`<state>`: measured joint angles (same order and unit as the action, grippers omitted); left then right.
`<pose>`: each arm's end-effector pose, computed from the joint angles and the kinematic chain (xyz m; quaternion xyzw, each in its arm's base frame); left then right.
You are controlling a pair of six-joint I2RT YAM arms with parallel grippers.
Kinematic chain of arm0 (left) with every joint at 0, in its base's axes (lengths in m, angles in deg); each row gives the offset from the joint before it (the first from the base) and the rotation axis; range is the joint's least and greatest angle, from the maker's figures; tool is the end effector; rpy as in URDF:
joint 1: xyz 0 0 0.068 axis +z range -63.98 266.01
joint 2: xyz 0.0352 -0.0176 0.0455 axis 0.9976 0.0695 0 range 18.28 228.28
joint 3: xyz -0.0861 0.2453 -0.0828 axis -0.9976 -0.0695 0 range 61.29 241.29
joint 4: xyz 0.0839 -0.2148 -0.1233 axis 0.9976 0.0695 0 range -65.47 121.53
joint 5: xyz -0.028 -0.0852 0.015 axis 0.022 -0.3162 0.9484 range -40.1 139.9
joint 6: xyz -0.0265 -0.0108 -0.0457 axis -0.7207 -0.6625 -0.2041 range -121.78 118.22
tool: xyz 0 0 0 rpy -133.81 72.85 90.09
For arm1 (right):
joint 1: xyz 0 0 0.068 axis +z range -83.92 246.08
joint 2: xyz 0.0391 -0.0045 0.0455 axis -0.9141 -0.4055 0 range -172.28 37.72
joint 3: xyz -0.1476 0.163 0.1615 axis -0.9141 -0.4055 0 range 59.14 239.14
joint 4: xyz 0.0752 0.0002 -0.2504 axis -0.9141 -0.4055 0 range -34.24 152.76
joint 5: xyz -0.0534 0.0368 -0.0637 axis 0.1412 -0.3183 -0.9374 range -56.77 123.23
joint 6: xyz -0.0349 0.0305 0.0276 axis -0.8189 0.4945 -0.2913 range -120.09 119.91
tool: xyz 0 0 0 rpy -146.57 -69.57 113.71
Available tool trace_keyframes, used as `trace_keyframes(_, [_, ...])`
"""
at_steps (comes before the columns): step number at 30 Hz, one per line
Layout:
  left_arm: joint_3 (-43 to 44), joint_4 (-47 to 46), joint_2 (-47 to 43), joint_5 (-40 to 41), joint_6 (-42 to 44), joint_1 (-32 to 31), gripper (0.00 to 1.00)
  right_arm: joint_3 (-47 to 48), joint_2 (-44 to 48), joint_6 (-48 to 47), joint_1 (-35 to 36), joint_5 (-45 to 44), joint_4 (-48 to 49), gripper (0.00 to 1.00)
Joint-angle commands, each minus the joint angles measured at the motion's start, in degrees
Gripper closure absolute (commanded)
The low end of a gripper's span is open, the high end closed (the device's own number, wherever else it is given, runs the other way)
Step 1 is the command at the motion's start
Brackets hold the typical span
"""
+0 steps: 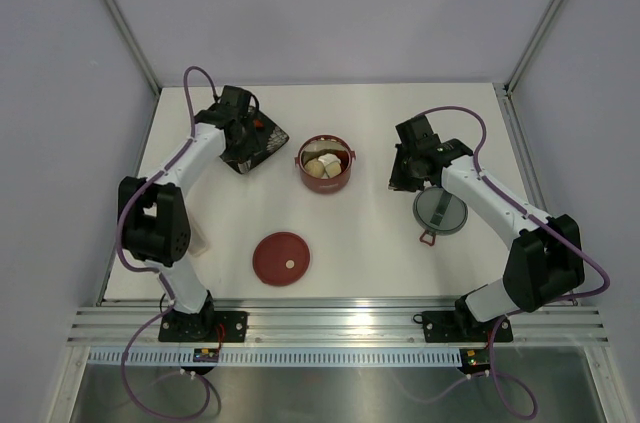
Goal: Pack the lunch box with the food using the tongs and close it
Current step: Pick up the fake food from the plate.
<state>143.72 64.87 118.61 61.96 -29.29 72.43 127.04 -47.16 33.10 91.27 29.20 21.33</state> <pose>0.3675 -0.0811 0.2625 -0.1444 0.9460 -0.0009 0.2903 0.2776 0.1278 0.2690 0.0766 0.9586 0.1031 0.2540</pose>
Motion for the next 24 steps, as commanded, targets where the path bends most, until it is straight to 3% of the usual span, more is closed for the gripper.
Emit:
trace_keyframes(1, [1.85,-2.02,1.27,1.57,-0.62,-0.30,0.47,0.48,1.03,-0.14,0.47,-1.33,0.82,0.77])
trace_keyframes(6, [2.38,-1.05,2.23,1.48,-0.44,-0.30,0.51,0.48,1.12,-0.06,0.56,-1.24,0.74,0.78])
trace_keyframes(8, [2.56,-0.70,1.62,1.57,-0.53,-0.30,0.57,0.48,1.30,-0.14,0.47,-1.33,0.74,0.78])
trace_keyframes(9, [2.64,-0.35,1.18,1.83,-0.44,-0.56,0.65,0.48,1.30,-0.14,0.47,-1.50,0.74,0.77])
trace_keyframes(15, [4.93,2.46,-2.51,3.15,0.52,-1.00,0.84,0.57,1.30,-0.06,0.56,-1.24,0.91,0.77])
trace_keyframes(24, [8.97,6.59,-7.60,3.06,2.54,-2.41,1.00,1.01,1.03,-0.14,0.56,-0.71,1.18,0.77])
